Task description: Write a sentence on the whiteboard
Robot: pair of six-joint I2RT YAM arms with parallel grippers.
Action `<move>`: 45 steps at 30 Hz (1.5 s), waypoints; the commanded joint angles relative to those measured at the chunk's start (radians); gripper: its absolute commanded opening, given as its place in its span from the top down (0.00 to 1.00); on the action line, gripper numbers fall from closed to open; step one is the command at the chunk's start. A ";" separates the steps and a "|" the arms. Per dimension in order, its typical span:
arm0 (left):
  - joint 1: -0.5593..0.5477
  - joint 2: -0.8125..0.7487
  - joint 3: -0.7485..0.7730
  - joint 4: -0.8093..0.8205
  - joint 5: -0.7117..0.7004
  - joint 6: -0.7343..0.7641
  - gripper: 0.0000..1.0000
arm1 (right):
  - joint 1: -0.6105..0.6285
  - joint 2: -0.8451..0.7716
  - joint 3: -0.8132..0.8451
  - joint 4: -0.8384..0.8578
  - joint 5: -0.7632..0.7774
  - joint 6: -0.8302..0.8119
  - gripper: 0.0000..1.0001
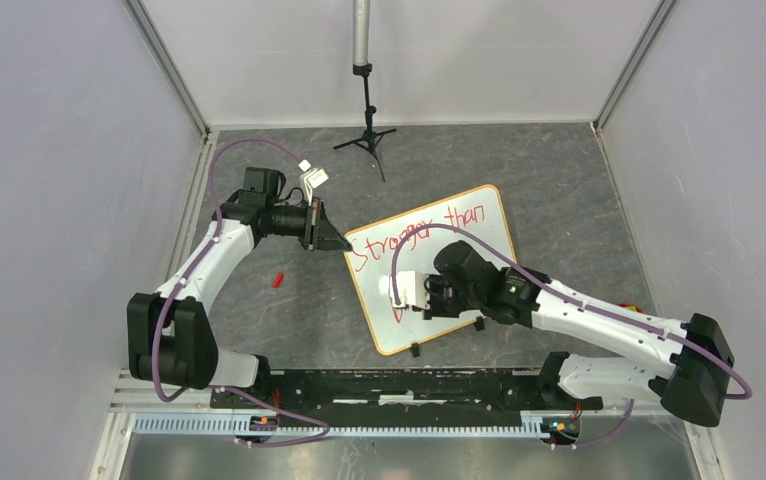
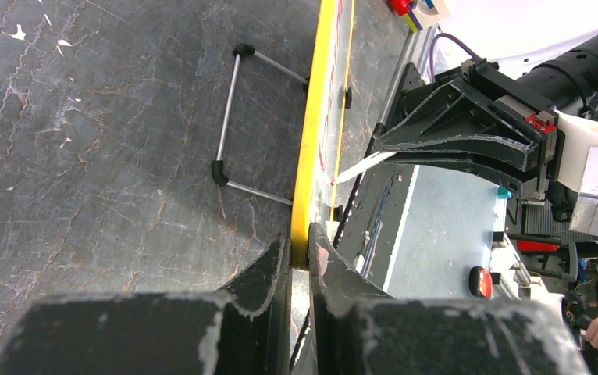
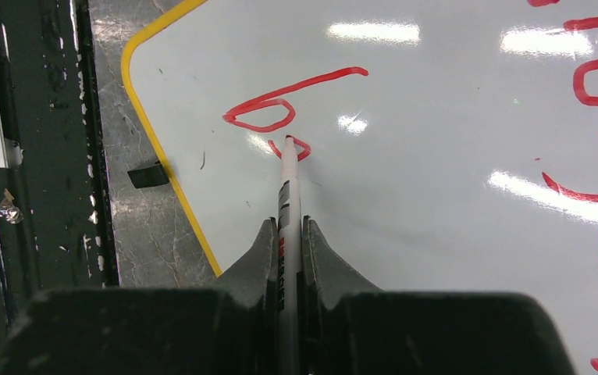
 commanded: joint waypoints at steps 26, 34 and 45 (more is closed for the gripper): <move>0.002 0.010 0.032 0.020 -0.042 0.017 0.98 | -0.029 -0.114 -0.019 -0.030 0.008 0.019 1.00; 0.002 0.016 0.036 0.020 -0.036 0.016 0.98 | -0.062 -0.120 -0.003 0.007 0.046 0.044 1.00; 0.002 0.018 0.035 0.020 -0.033 0.021 0.97 | -0.064 -0.087 0.027 0.031 0.099 0.051 1.00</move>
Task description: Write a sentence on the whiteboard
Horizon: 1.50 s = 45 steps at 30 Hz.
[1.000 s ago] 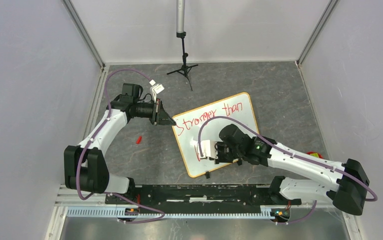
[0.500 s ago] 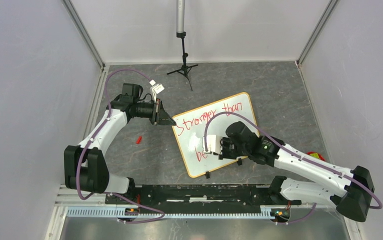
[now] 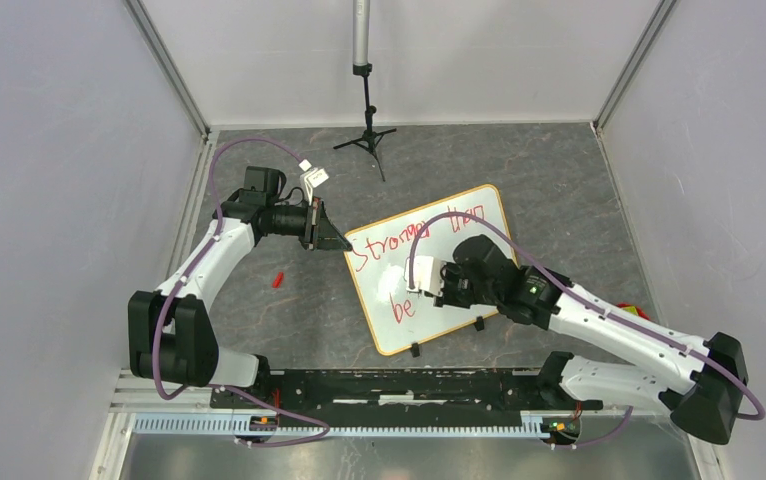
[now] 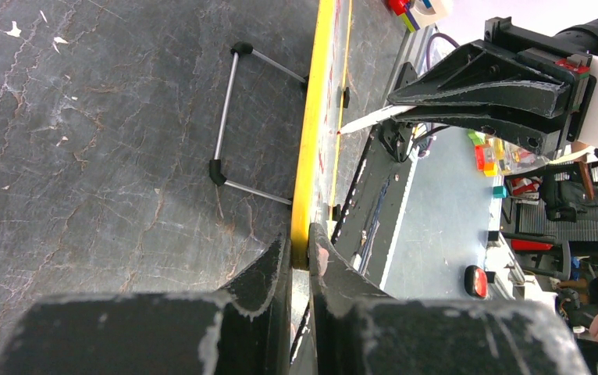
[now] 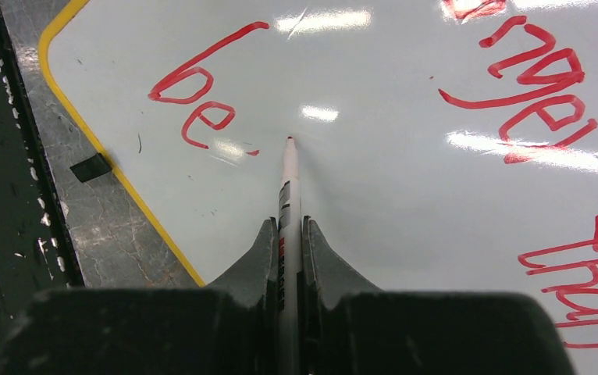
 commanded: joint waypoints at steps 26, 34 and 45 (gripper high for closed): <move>0.002 0.011 0.028 0.030 -0.043 0.021 0.98 | -0.001 0.016 -0.061 -0.033 -0.037 -0.030 1.00; 0.002 0.008 0.027 0.031 -0.045 0.019 0.98 | 0.020 0.037 -0.088 -0.065 -0.097 -0.062 1.00; 0.002 0.007 0.027 0.024 -0.047 0.018 0.98 | 0.042 0.038 0.001 -0.027 -0.162 -0.047 1.00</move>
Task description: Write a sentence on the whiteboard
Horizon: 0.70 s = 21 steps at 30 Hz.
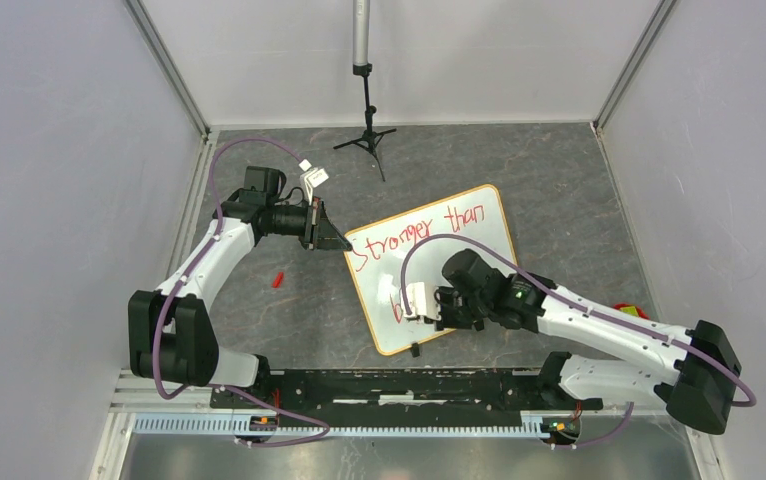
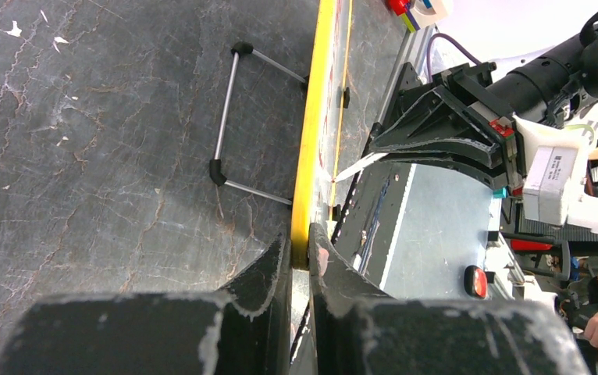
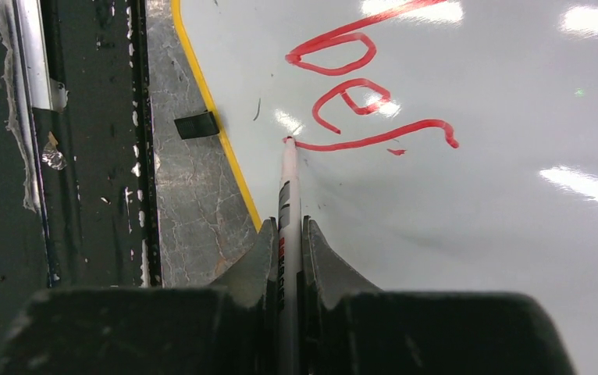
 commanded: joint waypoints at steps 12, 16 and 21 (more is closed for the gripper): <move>0.002 0.002 0.027 0.025 -0.045 0.019 0.98 | 0.001 -0.024 0.075 0.105 0.126 0.035 1.00; 0.002 0.001 0.029 0.020 -0.046 0.023 0.98 | 0.001 -0.009 0.071 0.107 0.159 0.034 1.00; 0.002 0.004 0.029 0.020 -0.047 0.025 0.98 | -0.005 -0.026 0.052 0.087 0.204 0.019 1.00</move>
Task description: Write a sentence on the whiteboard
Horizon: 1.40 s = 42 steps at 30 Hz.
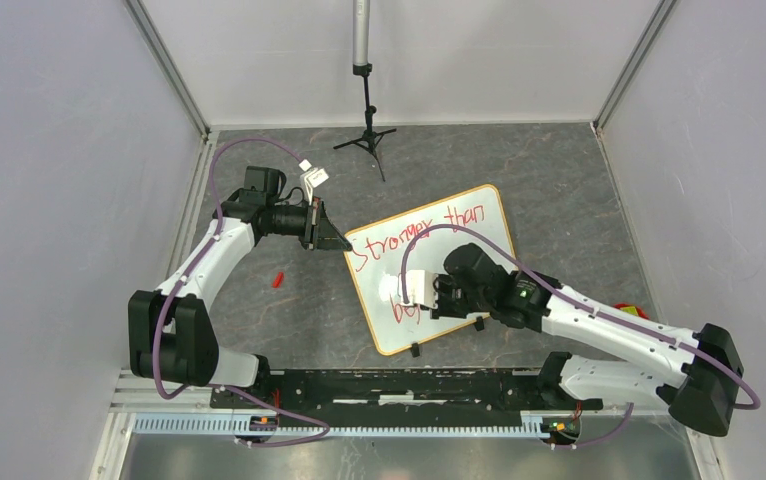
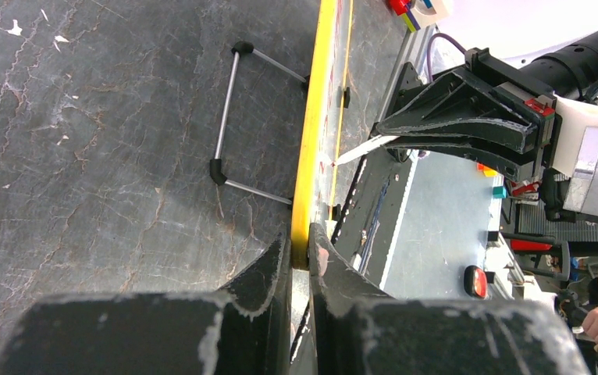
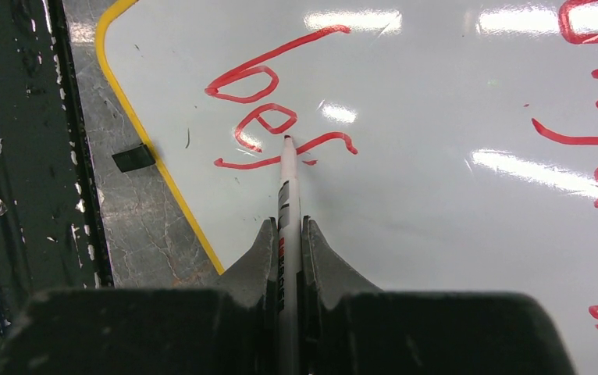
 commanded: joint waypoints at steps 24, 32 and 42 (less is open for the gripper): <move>0.002 0.007 0.034 0.021 -0.043 0.021 0.98 | -0.056 -0.100 -0.018 -0.038 0.005 0.001 1.00; 0.002 0.006 0.033 0.023 -0.043 0.024 0.98 | -0.064 -0.091 -0.013 -0.022 0.003 0.013 1.00; 0.002 0.002 0.030 0.022 -0.040 0.025 0.98 | -0.067 -0.080 0.002 -0.022 -0.006 0.019 1.00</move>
